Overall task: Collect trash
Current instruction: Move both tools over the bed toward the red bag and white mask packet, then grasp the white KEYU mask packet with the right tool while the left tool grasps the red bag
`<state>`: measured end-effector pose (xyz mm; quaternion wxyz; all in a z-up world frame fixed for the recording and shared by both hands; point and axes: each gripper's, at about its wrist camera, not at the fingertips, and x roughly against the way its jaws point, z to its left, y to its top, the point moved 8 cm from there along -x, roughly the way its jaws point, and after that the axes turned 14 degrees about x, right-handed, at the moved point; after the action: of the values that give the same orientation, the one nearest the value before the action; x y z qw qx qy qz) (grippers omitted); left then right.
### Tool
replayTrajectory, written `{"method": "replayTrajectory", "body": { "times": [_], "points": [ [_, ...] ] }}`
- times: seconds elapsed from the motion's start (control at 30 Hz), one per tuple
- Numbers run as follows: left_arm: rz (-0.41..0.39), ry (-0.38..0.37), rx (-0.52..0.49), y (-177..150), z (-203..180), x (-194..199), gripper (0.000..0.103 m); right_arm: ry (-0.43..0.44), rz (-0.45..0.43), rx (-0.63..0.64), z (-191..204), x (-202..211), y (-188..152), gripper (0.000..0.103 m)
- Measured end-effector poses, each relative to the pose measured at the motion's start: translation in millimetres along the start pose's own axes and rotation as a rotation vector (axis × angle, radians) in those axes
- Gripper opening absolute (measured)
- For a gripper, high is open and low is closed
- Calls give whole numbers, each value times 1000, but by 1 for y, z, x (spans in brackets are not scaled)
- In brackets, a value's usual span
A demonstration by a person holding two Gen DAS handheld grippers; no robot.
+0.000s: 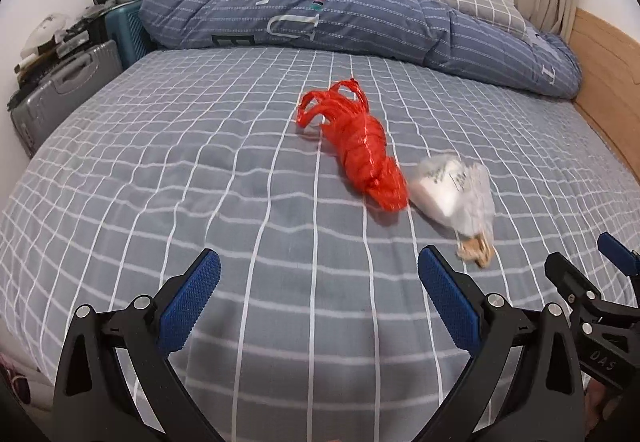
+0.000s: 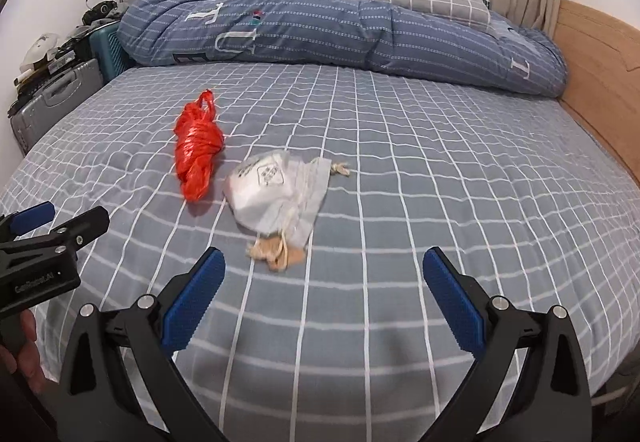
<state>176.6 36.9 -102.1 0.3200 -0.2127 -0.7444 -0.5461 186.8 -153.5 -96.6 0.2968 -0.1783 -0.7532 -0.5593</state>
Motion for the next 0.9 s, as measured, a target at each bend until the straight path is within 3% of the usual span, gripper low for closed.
{"method": "replayTrajectory", "body": {
  "times": [0.23, 0.63, 0.83, 0.9],
  "points": [
    [-5, 18, 9, 28, 1, -33, 97, 36, 30, 5, 3, -42, 23, 95],
    [12, 32, 7, 69, -4, -90, 97, 123, 100, 7, 25, -106, 46, 86],
    [16, 32, -7, 76, -12, -105, 97, 186, 157, 13, 44, -132, 38, 70],
    [20, 28, -3, 76, -14, -107, 97, 200, 163, 14, 46, -134, 36, 58]
  ]
}}
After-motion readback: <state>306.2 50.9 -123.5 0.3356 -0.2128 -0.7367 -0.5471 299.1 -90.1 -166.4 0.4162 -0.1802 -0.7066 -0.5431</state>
